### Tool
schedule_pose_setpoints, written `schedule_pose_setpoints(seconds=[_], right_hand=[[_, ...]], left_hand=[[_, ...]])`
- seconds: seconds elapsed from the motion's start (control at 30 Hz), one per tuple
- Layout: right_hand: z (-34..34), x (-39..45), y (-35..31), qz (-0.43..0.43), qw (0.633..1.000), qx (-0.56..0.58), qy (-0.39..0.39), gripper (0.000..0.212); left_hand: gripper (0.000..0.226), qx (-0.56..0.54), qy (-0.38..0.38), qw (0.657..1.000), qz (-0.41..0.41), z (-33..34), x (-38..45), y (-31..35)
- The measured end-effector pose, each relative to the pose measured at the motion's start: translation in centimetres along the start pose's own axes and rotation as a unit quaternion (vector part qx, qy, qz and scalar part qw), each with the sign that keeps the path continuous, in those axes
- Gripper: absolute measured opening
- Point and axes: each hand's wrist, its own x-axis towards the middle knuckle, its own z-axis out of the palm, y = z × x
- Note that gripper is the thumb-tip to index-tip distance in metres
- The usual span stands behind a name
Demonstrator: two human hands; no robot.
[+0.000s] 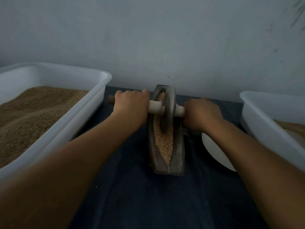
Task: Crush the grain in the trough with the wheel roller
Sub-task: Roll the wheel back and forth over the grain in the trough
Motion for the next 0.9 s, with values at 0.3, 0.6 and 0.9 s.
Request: schedule_pose_setpoints(seconds=[0.3,0.6,0.9], right_hand=[[-1.3,-6.9,-1.3,-0.03,0.995,-0.016,0.095,0.016],[-1.2,-8.0,-1.2,-0.03,0.996,0.04,0.079,0.024],[-1.0,-1.8,-1.4,-0.011,0.999,-0.011,0.035,0.018]], left_hand=[[0.051,-0.013,0.017,1.0,0.023,-1.5,-6.3,0.2],[0.048,0.032,0.057,0.997,0.041,-2.1,-6.7,0.8],[0.042,0.003,-0.019,1.0,0.005,-0.1,-1.3,-0.2]])
